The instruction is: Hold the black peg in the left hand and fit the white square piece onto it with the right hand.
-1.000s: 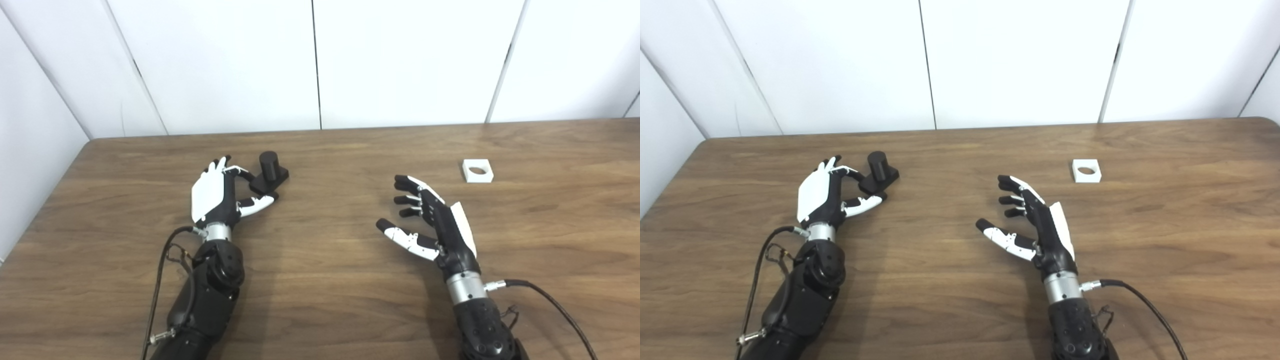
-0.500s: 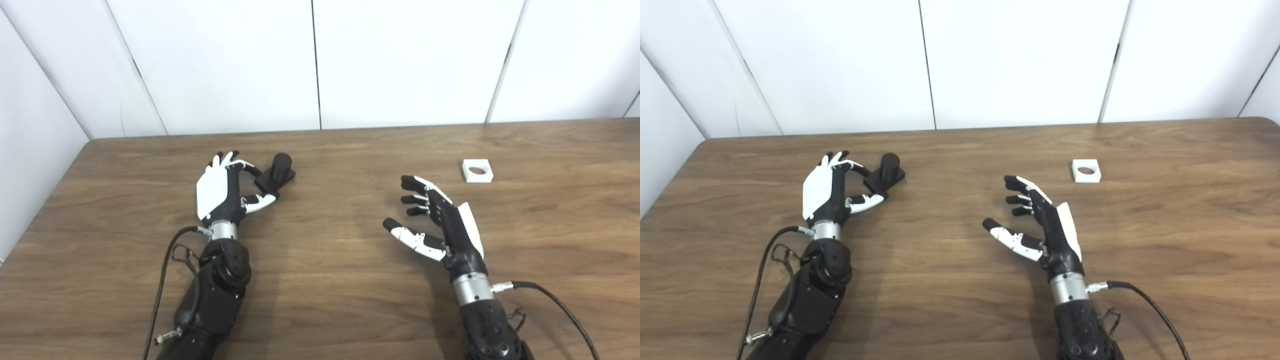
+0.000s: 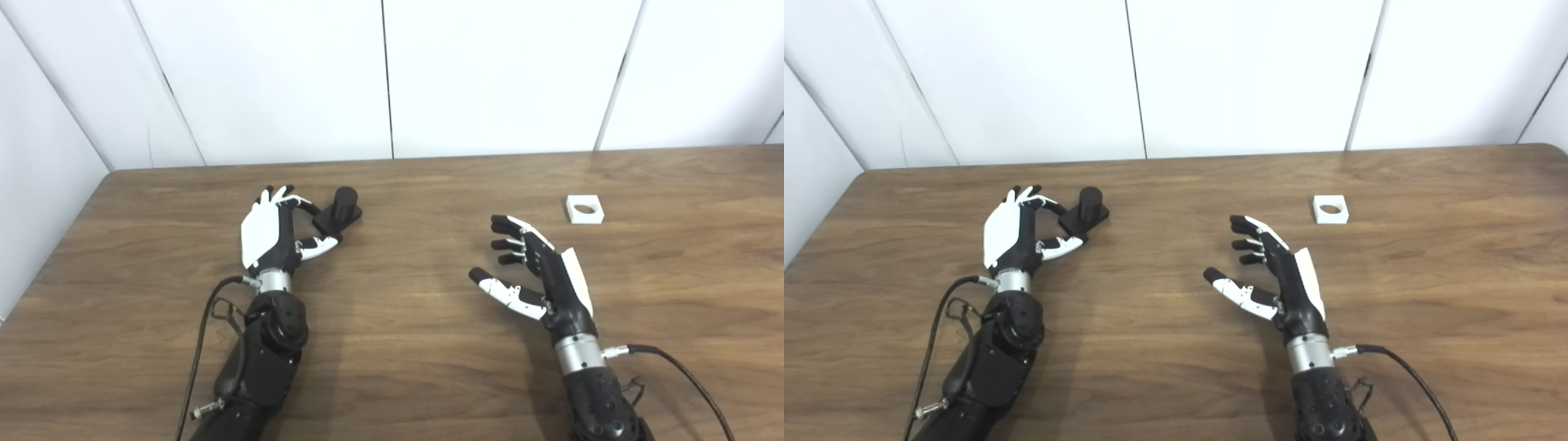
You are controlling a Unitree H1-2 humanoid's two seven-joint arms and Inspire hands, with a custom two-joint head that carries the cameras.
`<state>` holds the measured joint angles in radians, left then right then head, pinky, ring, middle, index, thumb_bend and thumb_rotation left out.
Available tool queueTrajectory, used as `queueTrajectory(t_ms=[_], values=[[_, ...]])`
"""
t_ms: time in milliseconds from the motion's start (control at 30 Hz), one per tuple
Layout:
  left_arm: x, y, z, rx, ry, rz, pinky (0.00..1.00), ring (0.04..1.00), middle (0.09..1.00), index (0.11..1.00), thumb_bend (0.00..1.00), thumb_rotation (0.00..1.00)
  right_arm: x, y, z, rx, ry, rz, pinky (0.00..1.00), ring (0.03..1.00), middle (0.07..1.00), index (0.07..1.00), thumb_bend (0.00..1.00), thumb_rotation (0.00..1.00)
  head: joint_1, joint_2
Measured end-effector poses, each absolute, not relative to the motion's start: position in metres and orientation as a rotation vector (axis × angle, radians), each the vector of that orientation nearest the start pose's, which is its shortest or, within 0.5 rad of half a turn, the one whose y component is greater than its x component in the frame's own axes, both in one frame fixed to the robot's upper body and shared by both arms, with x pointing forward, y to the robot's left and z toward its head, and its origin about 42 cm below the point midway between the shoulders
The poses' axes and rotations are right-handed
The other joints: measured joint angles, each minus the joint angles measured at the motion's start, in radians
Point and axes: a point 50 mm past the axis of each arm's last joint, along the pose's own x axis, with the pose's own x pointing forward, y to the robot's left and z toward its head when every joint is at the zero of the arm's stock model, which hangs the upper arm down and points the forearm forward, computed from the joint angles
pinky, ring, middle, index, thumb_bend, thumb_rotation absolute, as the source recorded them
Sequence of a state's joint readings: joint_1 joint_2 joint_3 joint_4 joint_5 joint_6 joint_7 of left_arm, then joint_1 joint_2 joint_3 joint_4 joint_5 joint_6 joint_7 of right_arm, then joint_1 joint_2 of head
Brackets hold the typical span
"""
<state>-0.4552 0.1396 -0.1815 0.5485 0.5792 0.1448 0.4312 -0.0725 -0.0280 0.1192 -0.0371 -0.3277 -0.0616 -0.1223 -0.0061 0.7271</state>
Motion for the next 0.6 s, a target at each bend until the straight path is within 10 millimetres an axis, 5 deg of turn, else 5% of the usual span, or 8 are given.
queueTrajectory(t_ms=[600], values=[[0.423, 0.232, 0.110, 0.841, -0.063, -0.044, 1.00, 1.000, 0.937, 0.488, 0.52, 0.07, 0.304, -0.186, 0.131, -0.343, -0.208, 0.012, 0.64, 0.733, 0.799, 0.804, 0.57, 0.34, -0.006, -0.002]])
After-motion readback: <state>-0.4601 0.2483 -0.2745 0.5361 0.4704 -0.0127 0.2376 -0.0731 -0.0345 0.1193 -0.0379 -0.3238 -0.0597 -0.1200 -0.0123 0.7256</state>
